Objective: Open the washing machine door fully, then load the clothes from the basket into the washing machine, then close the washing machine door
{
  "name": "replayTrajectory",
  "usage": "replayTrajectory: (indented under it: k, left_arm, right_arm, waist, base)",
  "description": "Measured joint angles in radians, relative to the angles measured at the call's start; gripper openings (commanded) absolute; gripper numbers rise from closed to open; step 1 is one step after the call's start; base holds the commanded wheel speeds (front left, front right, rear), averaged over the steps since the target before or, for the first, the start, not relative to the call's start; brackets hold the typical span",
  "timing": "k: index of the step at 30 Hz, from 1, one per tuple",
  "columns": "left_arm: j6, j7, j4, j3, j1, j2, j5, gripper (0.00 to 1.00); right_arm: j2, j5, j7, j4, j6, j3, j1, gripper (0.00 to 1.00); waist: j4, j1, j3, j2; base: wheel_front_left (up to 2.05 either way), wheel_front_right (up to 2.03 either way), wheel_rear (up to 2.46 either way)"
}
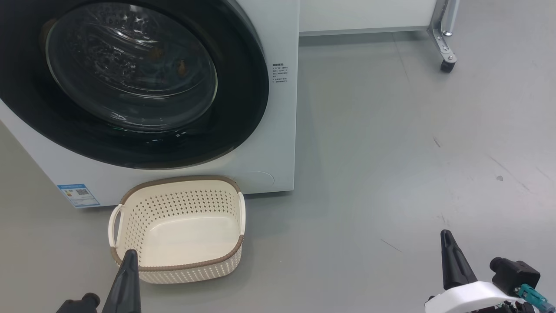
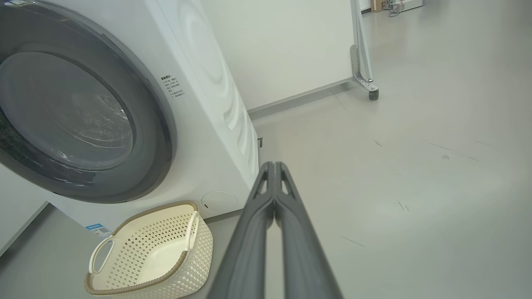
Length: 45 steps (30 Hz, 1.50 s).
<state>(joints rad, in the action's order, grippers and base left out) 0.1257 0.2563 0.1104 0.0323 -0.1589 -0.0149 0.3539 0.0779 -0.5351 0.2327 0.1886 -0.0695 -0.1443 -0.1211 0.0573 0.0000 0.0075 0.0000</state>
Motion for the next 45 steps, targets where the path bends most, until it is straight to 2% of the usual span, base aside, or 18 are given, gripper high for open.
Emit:
replayTrajectory:
  k: [20,45]
  left_arm:
    - [-0.002,-0.062,0.005,-0.003,0.001,-0.004,0.294,0.00]
    - [-0.006,-0.139,0.044,-0.008,0.060,-0.035,0.636,0.00]
  right_arm:
    - [-0.009,-0.235,-0.069,0.007,-0.009,0.050,0.012,0.00]
    - [-0.012,-0.520,-0.152,0.034,-0.022,0.115,0.060,0.00]
  waist:
    - [-0.013,0.0000,0.000,0.0000]
    - [-0.028,0.0000,-0.001,0.0000]
  base:
    - [0.00,0.00,0.00]
    - [0.00,0.00,0.00]
